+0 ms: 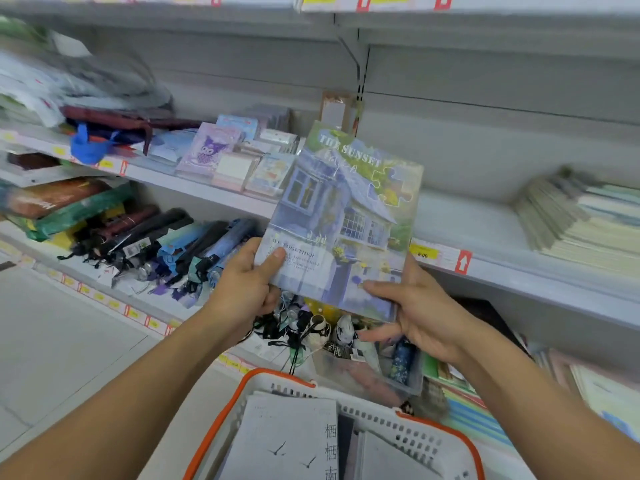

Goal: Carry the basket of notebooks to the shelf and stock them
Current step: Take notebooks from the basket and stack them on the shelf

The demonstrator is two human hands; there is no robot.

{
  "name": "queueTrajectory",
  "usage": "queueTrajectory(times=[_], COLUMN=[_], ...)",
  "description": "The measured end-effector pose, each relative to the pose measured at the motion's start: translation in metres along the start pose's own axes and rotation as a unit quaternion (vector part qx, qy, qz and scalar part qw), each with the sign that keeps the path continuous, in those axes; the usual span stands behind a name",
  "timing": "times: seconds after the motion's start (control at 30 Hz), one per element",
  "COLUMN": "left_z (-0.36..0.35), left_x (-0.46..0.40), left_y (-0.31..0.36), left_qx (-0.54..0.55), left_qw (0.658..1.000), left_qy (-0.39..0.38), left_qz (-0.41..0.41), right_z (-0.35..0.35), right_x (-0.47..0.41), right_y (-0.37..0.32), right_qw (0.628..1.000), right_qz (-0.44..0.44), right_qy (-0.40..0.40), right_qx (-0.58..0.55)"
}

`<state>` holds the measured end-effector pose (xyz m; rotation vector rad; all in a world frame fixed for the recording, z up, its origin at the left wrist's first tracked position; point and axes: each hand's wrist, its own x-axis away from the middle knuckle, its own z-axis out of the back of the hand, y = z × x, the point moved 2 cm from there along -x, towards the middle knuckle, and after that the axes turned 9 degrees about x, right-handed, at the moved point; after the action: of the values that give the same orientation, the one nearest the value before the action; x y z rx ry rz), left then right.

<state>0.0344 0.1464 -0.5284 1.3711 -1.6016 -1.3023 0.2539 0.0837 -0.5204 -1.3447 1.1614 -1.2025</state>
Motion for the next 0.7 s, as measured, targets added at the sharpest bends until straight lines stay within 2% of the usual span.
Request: queueTrajectory(times=[0.07,0.17,0.23,0.37,0.43,0.6,0.7], left_z=[-0.005,-0.012,-0.011,-0.007,-0.007,0.004,0.011], left_x=[-0.006,-0.017,-0.025,-0.032,-0.034,-0.044,-0.046], left_y=[0.008,0.025,0.03,0.023,0.02,0.017,0.009], left_qx=[0.007,0.106,0.159,0.142,0.123,0.087,0.065], left_qw=[1.0,0.994,0.987,0.99,0.992,0.992,0.993], left_qy=[-0.005,-0.004,-0.005,0.014,0.031,0.092,0.101], left_qz=[-0.012,-0.025,-0.026,-0.009,-0.001,-0.006,0.014], right_z=[0.0,0.002,0.012,0.043,0.057,0.077,0.073], right_x=[0.0,-0.014,-0.034,-0.081,-0.103,-0.133,-0.139], right_y=[-0.005,-0.029,-0.052,-0.106,-0.123,-0.121,-0.115], right_qw=[1.0,0.994,0.988,0.977,0.98,0.984,0.975], right_qz=[0.024,0.051,0.04,-0.013,-0.037,-0.105,-0.089], right_qy=[0.018,0.073,0.104,0.104,0.11,0.145,0.173], right_qx=[-0.007,-0.063,-0.11,-0.189,-0.16,-0.007,0.11])
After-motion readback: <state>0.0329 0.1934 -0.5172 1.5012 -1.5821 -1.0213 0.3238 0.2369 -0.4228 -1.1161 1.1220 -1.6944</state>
